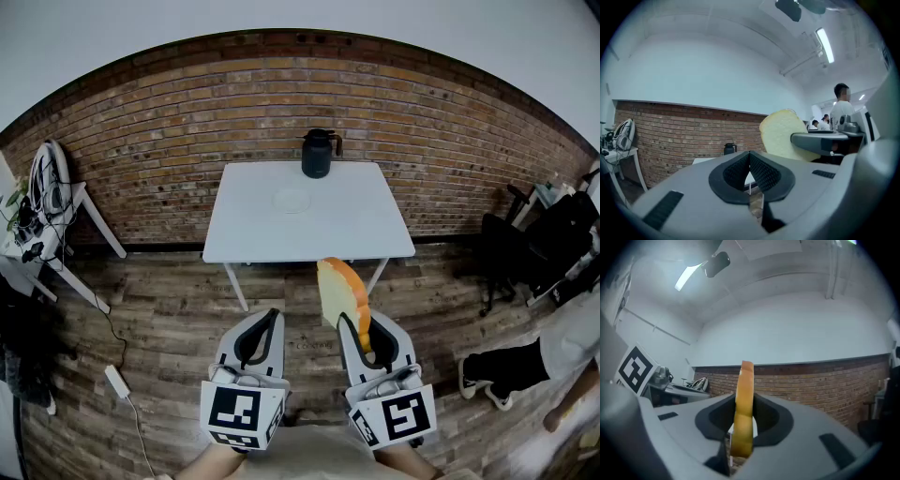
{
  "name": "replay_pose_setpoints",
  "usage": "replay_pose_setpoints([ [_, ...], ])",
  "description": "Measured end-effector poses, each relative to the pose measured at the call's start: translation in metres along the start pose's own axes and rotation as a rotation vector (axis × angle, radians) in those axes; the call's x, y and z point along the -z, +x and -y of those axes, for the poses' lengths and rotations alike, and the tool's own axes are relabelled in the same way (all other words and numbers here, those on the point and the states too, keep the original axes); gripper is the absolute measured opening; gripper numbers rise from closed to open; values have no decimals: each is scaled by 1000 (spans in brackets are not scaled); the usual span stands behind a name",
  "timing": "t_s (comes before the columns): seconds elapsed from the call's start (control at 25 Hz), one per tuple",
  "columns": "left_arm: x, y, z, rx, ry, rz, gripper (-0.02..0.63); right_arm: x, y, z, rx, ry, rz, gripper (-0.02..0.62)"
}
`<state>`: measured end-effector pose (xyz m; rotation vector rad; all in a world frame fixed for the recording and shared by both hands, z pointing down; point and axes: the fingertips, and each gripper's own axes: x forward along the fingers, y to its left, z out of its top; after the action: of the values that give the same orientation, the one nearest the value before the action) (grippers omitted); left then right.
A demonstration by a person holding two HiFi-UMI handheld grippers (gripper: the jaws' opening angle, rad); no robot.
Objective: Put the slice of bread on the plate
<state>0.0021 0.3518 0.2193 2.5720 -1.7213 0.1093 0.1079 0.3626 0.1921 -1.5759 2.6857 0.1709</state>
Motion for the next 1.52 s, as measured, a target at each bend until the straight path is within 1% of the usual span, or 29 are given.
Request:
replay_pose_setpoints([
  [0.32, 4, 11, 9, -2, 16, -3, 11, 4, 1, 13, -4, -14, 3, 92],
  [0.56, 8, 25, 14, -27, 17, -15, 11, 14, 1, 35, -21, 29, -6, 94],
  [0.76, 18, 36, 1, -67, 7, -39, 11, 27, 10, 46, -28, 45, -21, 94],
  [1.0, 20, 58, -17, -92, -3, -34, 11, 37, 28, 62, -20, 46, -34, 94],
  [1.24, 19, 96, -29, -74, -2, -26, 11, 42, 59, 82, 0, 34, -30, 94],
  [1.52, 24, 156, -74, -57, -16, -26, 11, 55, 130, 94, 7, 21, -38, 94],
])
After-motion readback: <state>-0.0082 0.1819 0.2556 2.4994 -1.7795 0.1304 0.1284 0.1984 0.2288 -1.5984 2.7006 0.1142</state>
